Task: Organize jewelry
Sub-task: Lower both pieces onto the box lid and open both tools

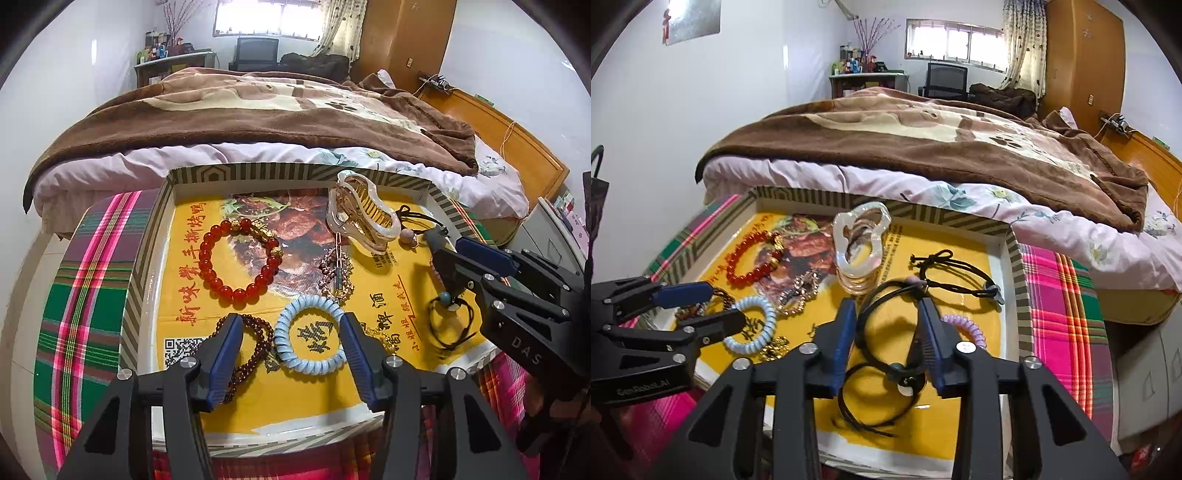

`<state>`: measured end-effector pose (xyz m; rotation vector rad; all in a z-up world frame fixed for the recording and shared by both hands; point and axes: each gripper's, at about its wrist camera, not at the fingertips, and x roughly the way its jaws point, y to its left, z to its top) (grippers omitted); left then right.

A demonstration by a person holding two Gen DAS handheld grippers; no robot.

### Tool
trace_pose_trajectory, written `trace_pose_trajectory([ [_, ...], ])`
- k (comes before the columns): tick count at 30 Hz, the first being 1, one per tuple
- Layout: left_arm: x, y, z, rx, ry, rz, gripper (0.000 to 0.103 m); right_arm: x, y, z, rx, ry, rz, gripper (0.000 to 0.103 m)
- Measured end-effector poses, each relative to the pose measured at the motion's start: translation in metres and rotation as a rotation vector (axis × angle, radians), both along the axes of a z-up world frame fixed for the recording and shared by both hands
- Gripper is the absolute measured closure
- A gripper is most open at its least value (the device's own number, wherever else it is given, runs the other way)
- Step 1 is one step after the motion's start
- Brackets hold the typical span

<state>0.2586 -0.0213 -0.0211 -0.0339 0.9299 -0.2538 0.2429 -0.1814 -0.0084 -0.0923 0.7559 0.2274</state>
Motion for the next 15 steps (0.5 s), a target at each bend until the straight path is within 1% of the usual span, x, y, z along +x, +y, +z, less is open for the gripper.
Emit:
trace_pose_trajectory([
  [1, 0.000, 0.001, 0.001, 0.001, -0.001, 0.002, 0.043, -0.001, 0.000, 0.001, 0.001, -0.003, 0.000, 0.066],
  [3, -0.003, 0.002, 0.002, 0.003, -0.003, 0.013, 0.039, -0.002, 0.001, 0.002, 0.003, -0.006, -0.003, 0.066],
  [6, -0.007, 0.003, 0.005, -0.001, -0.009, 0.015, 0.038, -0.003, 0.001, 0.003, 0.009, -0.007, -0.005, 0.065],
  [11, -0.016, 0.002, 0.012, 0.015, -0.022, 0.023, 0.037, -0.009, 0.000, 0.007, 0.024, -0.012, -0.011, 0.065],
  [15, -0.026, 0.003, 0.020, 0.016, -0.037, 0.036, 0.029, -0.019, -0.002, 0.012, 0.044, -0.019, -0.021, 0.065],
])
